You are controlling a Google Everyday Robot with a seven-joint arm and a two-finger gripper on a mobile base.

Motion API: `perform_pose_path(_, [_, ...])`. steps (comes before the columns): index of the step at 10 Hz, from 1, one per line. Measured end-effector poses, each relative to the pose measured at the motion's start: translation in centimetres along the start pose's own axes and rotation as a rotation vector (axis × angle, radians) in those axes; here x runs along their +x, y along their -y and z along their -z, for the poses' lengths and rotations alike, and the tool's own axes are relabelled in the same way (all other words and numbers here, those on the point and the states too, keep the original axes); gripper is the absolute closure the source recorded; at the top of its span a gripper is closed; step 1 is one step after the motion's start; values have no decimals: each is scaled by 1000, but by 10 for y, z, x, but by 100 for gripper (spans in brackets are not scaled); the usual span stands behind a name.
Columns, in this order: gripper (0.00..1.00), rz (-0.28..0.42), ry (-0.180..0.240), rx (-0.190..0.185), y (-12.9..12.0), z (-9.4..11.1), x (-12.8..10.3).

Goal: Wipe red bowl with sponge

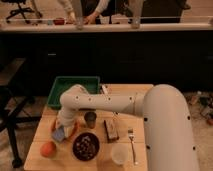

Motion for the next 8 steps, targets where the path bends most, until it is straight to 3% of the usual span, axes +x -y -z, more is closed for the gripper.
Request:
perform_pose_path(4, [100,40,-12,-34,21,4,16])
perform_pose_path(8, [100,97,9,-56,41,-6,4])
